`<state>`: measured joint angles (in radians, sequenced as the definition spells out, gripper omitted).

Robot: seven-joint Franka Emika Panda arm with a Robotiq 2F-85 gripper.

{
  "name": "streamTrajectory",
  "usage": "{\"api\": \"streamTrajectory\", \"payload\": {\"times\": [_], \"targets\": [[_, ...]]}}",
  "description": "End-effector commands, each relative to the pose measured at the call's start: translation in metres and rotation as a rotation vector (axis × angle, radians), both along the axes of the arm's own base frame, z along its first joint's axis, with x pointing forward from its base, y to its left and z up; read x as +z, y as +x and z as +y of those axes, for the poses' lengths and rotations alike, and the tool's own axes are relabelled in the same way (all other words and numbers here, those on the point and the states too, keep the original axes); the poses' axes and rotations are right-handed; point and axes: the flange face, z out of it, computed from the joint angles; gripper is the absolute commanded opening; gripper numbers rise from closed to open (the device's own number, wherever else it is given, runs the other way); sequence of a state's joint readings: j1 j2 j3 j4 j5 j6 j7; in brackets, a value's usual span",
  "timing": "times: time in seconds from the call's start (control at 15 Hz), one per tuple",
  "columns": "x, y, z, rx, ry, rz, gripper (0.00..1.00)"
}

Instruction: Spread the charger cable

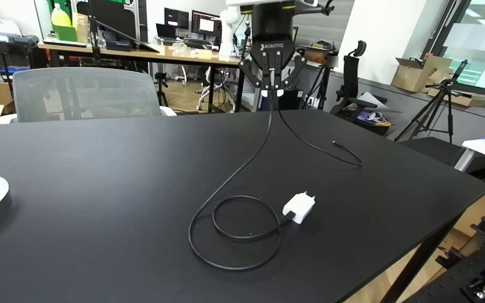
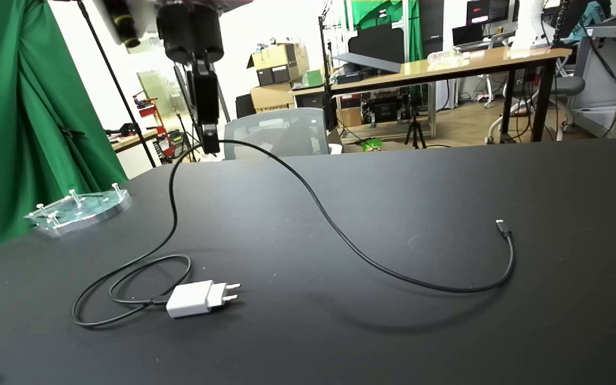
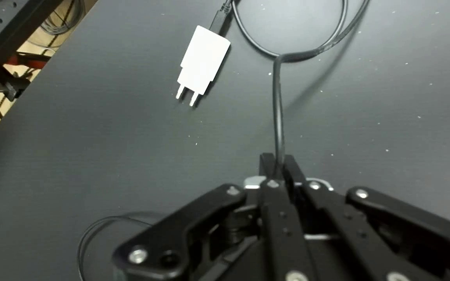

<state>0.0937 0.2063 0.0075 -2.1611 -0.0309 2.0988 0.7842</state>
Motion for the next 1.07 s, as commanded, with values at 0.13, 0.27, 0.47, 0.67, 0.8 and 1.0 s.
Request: {"api": "streamTrajectory", "payload": {"times": [0.13, 0.27, 0.47, 0.67, 0.8, 1.0], "targets": [[-0.046, -0.006, -0.006, 0.023, -0.009, 0.058, 0.02], [-0.062, -0.007, -0.009, 0.023, -0.016, 0.076, 0.02], [-0.085, -0.005, -0.017, 0.013, -0.024, 0.076, 0.02], [-0.102, -0.002, -0.029, 0.003, -0.073, 0.036, 0.02], [-0.110, 0.003, -0.036, -0.012, -0.095, -0.015, 0.02], [-0.118, 0.008, -0.043, -0.025, -0.115, -0.061, 0.02]]}}
